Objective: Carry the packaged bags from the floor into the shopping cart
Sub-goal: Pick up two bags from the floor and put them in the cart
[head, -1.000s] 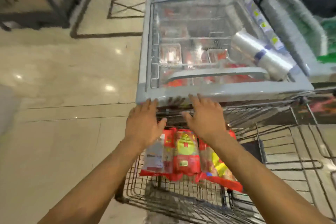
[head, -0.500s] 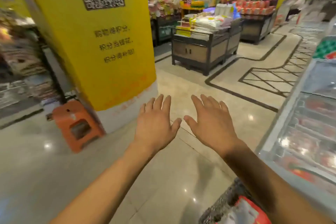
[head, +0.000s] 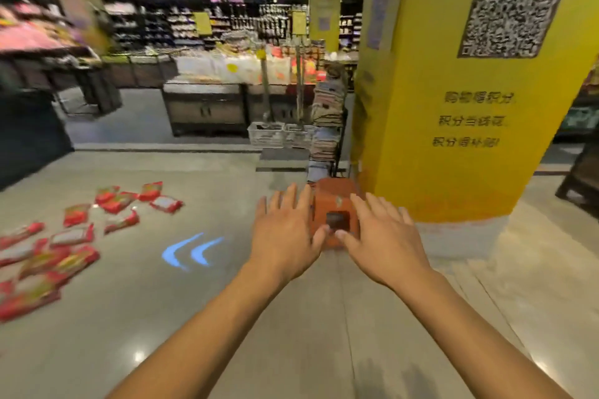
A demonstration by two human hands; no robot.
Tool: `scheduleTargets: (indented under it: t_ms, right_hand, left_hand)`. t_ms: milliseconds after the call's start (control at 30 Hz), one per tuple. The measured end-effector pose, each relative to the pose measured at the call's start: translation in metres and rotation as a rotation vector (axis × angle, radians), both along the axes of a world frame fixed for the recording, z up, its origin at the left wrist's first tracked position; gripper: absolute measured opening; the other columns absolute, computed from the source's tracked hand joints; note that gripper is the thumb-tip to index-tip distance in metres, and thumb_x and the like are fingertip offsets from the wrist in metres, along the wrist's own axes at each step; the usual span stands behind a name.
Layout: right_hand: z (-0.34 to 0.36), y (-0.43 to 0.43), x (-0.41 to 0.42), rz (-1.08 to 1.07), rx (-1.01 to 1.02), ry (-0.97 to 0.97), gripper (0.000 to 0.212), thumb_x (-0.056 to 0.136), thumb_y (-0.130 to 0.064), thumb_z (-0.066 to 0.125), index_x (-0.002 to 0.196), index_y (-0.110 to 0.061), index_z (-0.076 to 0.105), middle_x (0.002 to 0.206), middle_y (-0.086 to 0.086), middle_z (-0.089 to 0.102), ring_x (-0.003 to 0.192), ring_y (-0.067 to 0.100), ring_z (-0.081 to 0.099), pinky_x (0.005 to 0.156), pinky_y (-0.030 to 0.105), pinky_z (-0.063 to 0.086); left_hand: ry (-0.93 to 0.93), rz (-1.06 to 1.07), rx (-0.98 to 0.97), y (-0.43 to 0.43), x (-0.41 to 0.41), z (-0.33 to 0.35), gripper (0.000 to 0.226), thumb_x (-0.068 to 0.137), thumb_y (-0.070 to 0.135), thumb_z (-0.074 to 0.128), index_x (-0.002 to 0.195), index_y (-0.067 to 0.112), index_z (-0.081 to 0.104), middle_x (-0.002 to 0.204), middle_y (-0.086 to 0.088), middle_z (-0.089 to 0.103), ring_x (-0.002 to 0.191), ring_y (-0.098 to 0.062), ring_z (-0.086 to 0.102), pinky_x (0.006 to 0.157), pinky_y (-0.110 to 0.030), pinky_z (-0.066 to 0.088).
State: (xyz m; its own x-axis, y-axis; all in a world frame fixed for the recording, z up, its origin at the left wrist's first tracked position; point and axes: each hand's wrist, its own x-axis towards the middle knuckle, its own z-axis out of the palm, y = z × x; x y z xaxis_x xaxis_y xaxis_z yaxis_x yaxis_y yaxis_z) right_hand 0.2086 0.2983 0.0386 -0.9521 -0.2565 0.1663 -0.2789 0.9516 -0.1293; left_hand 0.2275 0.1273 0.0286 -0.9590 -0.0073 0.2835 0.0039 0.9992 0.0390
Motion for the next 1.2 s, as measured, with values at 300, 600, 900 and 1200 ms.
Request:
scheduleTargets:
  t_ms: [300,600,900,1200]
  right_hand:
    - [0.001,-0.190,0.006,0.451,0.027,-0.008,0.074,0.101,-0.061,0.039,0.162,-0.026,0.014,0.169,0.007,0.018,0.155,0.025,0.017,0.124,0.046,0.014]
    - [-0.005,-0.331,0.052,0.753,0.061,0.013,0.074,0.100,-0.063,0.036,0.161,-0.026,0.018,0.168,0.007,0.020,0.154,0.026,0.021,0.123,0.048,0.019]
    - [-0.014,-0.395,0.082,0.913,0.084,-0.050,0.075,0.101,-0.062,0.038,0.162,-0.025,0.015,0.169,0.007,0.018,0.155,0.026,0.018,0.125,0.049,0.015]
    - [-0.021,-0.462,0.056,1.026,0.078,-0.066,0.076,0.101,-0.063,0.038,0.162,-0.027,0.011,0.170,0.007,0.016,0.156,0.026,0.016,0.125,0.048,0.014]
  left_hand:
    - [0.031,0.430,0.022,-0.173,0.073,-0.005,0.078,0.099,0.064,0.037,0.162,0.023,0.016,0.168,-0.007,0.022,0.153,-0.031,0.023,0.123,-0.049,0.021]
    - [0.035,0.766,0.057,-0.281,0.168,-0.016,0.081,0.099,0.066,0.036,0.163,0.021,0.014,0.170,-0.007,0.019,0.155,-0.029,0.020,0.125,-0.047,0.018]
    - [-0.020,0.945,0.084,-0.332,0.214,-0.023,0.083,0.098,0.067,0.037,0.163,0.022,0.011,0.171,-0.006,0.016,0.156,-0.029,0.017,0.125,-0.050,0.020]
    - [-0.043,1.036,0.086,-0.372,0.198,-0.023,0.083,0.099,0.066,0.039,0.163,0.023,0.010,0.171,-0.005,0.013,0.157,-0.027,0.015,0.127,-0.050,0.016]
